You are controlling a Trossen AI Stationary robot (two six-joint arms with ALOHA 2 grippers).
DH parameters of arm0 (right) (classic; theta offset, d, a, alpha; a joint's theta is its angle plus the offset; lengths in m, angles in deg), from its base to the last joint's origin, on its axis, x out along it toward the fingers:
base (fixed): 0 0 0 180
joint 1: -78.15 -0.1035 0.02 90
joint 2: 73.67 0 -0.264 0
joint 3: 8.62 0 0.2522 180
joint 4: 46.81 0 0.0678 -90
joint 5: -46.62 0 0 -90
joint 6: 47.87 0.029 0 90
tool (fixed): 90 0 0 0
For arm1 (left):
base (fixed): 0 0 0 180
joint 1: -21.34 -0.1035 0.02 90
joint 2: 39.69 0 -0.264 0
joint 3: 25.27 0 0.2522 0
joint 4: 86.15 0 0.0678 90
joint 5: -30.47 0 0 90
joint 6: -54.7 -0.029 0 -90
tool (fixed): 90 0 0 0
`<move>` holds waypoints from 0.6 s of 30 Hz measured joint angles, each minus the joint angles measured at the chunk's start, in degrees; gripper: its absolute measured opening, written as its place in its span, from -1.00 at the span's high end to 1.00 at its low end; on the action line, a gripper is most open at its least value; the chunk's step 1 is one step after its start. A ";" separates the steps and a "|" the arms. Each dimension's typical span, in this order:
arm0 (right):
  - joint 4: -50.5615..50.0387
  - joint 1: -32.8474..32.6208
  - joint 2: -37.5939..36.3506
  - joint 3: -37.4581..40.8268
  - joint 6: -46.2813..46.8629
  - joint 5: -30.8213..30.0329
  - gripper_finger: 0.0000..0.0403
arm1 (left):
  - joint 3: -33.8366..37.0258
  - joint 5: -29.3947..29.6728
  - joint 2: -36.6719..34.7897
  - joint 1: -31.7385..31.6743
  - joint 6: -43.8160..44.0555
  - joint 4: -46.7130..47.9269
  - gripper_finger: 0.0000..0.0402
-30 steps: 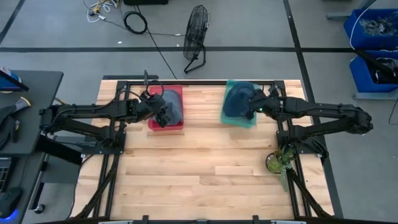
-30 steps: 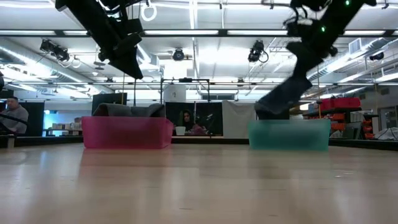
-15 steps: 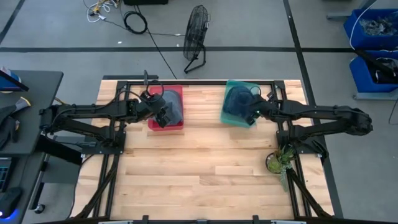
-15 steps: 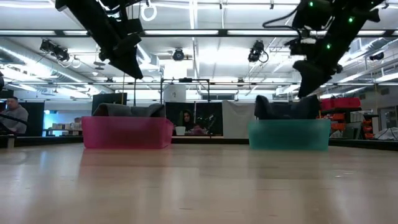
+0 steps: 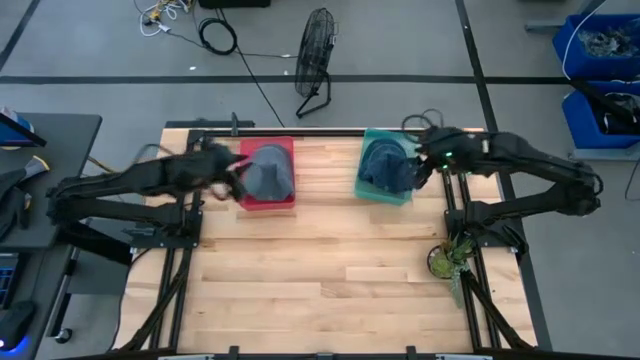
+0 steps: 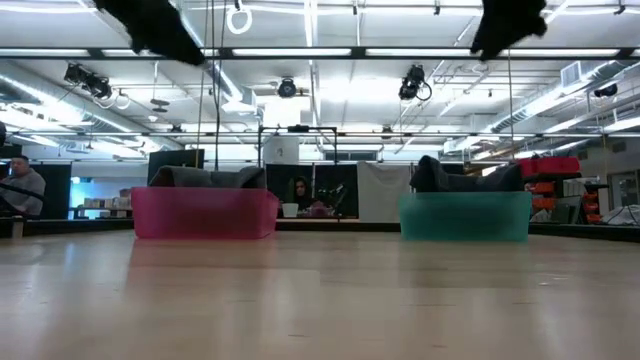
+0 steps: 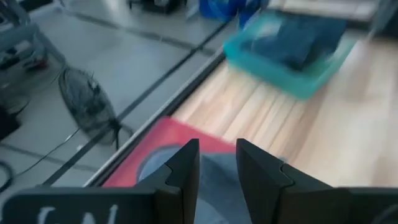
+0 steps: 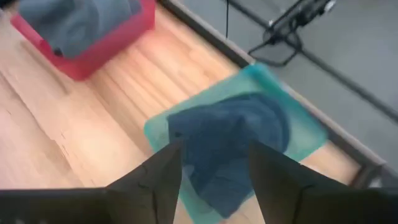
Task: Pick & Place hat
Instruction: Return to Home Position
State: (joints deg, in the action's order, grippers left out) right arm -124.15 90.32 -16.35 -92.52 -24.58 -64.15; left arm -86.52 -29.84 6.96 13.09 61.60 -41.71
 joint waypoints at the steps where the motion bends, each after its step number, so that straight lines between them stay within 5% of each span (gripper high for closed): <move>1: -1.19 -0.58 -0.18 -2.07 -0.87 -1.00 0.09 | -0.73 -0.01 -2.46 0.43 0.23 1.26 0.45; 8: 1.96 -6.09 -5.43 -3.04 -8.24 -5.78 0.18 | -1.71 -2.50 -21.79 4.77 2.39 9.01 0.45; 18: 26.79 -13.01 -19.89 24.15 -11.21 -0.85 0.31 | 15.02 -6.47 -46.56 7.26 2.95 3.50 0.45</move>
State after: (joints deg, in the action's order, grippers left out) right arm -97.35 77.31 -36.24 -68.37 -35.79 -65.00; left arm -71.51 -36.31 -39.59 20.35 64.54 -38.21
